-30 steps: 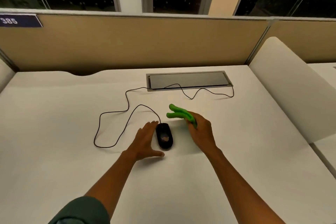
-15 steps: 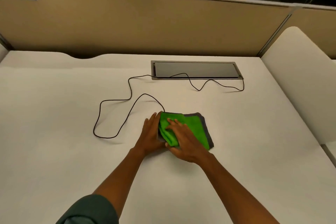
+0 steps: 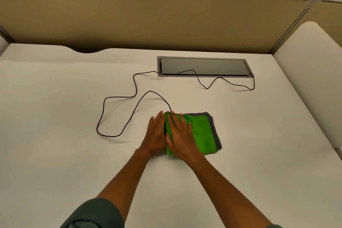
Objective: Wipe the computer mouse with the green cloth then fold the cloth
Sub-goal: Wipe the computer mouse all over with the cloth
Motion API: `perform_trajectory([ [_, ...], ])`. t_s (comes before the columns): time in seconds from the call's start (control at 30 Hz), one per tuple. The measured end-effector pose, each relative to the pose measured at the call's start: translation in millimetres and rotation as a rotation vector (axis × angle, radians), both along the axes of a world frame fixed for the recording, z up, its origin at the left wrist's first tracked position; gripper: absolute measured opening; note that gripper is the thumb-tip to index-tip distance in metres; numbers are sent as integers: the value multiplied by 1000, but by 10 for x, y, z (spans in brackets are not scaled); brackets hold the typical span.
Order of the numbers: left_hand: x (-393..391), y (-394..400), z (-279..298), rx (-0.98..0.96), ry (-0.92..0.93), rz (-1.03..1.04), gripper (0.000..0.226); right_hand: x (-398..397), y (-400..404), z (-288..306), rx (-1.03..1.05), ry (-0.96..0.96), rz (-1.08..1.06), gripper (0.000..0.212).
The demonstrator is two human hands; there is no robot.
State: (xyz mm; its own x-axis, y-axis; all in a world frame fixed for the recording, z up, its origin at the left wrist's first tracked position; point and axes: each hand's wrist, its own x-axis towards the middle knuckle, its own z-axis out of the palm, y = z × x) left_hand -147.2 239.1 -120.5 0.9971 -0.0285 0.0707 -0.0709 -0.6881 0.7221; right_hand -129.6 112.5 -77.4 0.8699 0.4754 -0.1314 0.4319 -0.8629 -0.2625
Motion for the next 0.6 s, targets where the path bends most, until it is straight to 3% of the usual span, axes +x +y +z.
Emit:
perform_trajectory([
  [0.2,-22,14,-21,-20,-30,-9,88,-48,-46,-36,-11,9,77,59],
  [0.37,-24,14,9,-22,-6,-19,96,-116,-233,-114,-77,-44,207,68],
  [0.6,-9,23,45,-4,13,-19,108,-218,-490,-128,6,-172,327,52],
])
